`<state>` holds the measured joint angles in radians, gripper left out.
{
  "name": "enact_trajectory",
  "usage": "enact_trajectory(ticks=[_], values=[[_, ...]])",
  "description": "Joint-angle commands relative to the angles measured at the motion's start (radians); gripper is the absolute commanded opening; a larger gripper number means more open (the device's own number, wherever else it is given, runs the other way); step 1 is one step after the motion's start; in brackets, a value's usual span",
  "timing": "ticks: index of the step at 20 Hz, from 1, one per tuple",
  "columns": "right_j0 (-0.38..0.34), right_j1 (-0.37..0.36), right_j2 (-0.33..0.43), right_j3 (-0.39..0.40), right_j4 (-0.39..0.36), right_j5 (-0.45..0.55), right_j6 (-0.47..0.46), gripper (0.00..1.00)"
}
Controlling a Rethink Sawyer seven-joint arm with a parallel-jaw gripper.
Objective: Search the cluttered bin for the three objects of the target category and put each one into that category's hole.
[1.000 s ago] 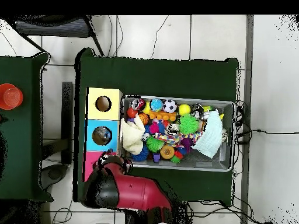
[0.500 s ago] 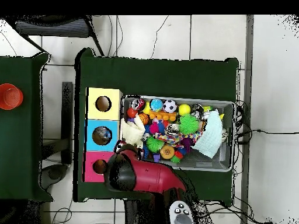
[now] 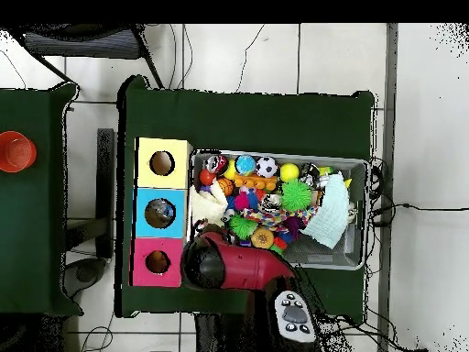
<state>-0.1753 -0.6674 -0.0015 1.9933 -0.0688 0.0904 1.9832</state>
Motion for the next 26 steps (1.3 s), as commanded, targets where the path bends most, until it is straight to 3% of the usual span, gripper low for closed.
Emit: enact_trajectory(ticks=[1,10,17,18,23,26], values=[[-0.067,0.170,0.104,-0.115,-0.077,-0.112,0.047,1.00],[-0.080,0.274,0.147,-0.143,-0.104,-0.262,0.098,1.00],[-0.109,0.299,0.189,-0.146,-0.122,-0.285,0.104,1.00],[-0.102,0.296,0.182,-0.148,-0.131,-0.290,0.096,0.00],[-0.113,0.216,0.191,-0.116,-0.127,-0.206,0.078,0.00],[-0.118,0.098,0.153,-0.069,-0.118,-0.129,0.068,0.00]])
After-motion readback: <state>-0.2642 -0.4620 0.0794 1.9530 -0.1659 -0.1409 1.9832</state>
